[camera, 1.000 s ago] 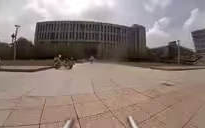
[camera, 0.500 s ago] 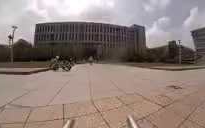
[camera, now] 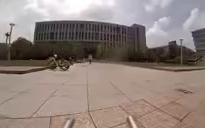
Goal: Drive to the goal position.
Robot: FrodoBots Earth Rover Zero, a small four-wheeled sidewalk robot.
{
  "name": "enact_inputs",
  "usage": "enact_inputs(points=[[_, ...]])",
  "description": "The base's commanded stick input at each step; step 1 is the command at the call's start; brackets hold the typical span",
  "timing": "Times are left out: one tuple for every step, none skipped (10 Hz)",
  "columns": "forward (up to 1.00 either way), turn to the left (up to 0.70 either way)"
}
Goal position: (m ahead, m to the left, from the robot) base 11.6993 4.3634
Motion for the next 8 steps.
enact_inputs(points=[[0.70,0.00],[0.70,0.00],[0.70,0.00],[0.70,0.00],[0.70,0.00],[0.70,0.00],[0.70,0.00],[0.70,0.00]])
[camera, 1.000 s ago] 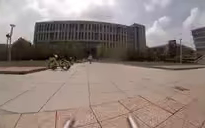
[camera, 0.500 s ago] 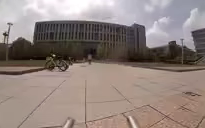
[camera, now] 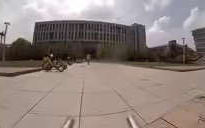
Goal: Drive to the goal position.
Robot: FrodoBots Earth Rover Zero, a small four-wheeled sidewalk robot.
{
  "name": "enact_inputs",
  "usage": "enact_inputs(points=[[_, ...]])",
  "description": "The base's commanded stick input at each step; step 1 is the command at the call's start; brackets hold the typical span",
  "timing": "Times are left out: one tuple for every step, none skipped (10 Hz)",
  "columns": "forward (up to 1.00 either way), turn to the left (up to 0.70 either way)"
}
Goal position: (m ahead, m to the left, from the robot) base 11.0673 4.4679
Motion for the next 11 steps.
enact_inputs(points=[[0.70,0.00],[0.70,0.00],[0.70,0.00],[0.70,0.00],[0.70,0.00],[0.70,0.05],[0.70,0.12],[0.70,0.19],[0.70,0.27],[0.70,0.27],[0.70,0.00]])
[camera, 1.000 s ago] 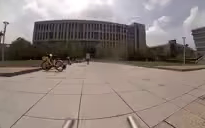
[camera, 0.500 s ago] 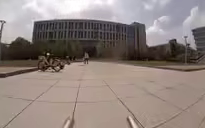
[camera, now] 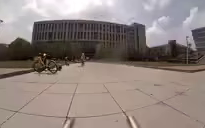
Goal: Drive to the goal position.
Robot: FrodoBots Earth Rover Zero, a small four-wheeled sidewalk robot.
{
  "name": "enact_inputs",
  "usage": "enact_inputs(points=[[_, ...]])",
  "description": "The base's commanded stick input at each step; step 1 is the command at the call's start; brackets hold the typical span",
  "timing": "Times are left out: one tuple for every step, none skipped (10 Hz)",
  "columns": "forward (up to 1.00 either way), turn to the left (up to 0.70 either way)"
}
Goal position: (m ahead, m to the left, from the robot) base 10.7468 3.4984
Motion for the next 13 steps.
enact_inputs(points=[[0.70,0.00],[0.70,0.00],[0.70,0.00],[0.70,0.00],[0.70,0.00],[0.70,0.00],[0.70,0.00],[0.70,0.00],[0.70,0.00],[0.70,0.00],[0.70,0.00],[0.70,0.00],[0.70,0.00]])
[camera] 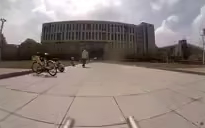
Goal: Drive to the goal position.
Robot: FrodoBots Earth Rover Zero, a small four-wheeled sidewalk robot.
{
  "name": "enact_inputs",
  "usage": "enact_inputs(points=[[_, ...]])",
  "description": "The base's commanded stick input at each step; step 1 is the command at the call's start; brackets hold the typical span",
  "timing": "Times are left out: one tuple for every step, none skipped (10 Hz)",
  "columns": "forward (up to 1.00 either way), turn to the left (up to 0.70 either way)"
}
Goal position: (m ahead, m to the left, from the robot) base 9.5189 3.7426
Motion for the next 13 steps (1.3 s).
enact_inputs(points=[[0.70,-0.29],[0.70,-0.34],[0.70,-0.33],[0.70,-0.33],[0.70,-0.34],[0.70,-0.06],[0.70,0.00],[0.70,0.00],[0.70,0.00],[0.70,0.00],[0.70,0.00],[0.70,0.00],[0.70,0.00]])
